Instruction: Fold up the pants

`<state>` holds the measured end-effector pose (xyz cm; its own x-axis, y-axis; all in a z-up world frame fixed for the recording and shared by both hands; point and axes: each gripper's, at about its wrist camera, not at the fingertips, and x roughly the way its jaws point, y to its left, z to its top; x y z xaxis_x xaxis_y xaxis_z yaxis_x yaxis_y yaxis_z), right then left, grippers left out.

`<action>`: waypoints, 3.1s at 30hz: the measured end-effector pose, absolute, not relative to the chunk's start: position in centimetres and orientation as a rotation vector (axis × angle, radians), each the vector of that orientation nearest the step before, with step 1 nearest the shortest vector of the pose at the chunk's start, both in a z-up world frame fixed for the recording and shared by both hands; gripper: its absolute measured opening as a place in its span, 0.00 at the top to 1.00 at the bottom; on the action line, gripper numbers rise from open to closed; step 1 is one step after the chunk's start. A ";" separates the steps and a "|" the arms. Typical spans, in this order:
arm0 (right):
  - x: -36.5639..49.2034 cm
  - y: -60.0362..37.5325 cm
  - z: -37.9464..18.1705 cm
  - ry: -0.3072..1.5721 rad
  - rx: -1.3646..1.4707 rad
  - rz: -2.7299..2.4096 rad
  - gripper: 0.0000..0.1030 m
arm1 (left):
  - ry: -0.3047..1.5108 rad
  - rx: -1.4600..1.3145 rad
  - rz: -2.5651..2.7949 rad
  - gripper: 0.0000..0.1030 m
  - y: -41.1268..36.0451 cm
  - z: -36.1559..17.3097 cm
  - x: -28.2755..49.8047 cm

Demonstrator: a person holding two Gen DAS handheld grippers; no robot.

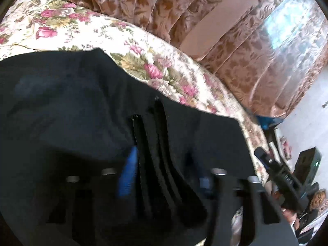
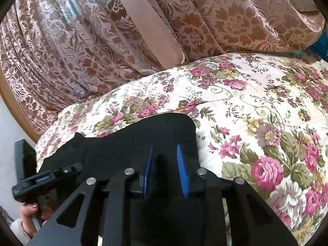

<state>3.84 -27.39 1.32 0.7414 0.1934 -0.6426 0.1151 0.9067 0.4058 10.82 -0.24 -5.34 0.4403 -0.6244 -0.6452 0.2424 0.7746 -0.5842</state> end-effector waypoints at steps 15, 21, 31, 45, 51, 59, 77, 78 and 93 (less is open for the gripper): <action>6.4 -24.6 -3.6 0.754 0.218 0.044 0.80 | 0.830 -0.438 -0.488 0.84 1.5 -6.5 7.7; 4.8 -24.4 -2.7 0.711 0.233 0.045 0.65 | 0.825 -0.566 -0.517 0.80 3.4 -6.8 7.3; 0.6 -20.0 -2.6 0.657 0.195 0.170 0.60 | 0.649 -0.617 -0.288 0.43 10.4 -4.8 1.9; -0.5 -18.8 -3.9 0.565 0.153 0.139 0.54 | 0.470 -0.664 0.208 0.26 20.3 -3.2 -5.4; -0.5 -18.7 -3.9 0.561 0.163 0.142 0.49 | 0.485 -0.830 0.297 0.26 25.2 -5.1 -7.2; -0.5 -18.5 -3.9 0.563 0.174 0.146 0.49 | 0.535 -0.914 0.155 0.29 26.8 -7.6 -4.8; -0.4 -17.6 -3.7 0.582 0.186 0.183 0.29 | 0.461 -0.892 0.093 0.87 27.1 -5.0 -2.9; -0.4 -17.8 -3.7 0.582 0.186 0.184 0.29 | 0.440 -0.871 0.070 0.87 26.5 -3.9 -2.7; -0.5 -19.5 -1.8 0.628 0.325 0.211 0.11 | 0.314 -0.507 -0.361 0.87 12.4 7.6 -1.8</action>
<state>-0.48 -19.54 -1.80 0.7903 0.2896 -0.5400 -0.0946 0.9284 0.3595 -1.76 12.43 7.62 0.8902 -0.4090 -0.2009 0.2562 0.8139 -0.5215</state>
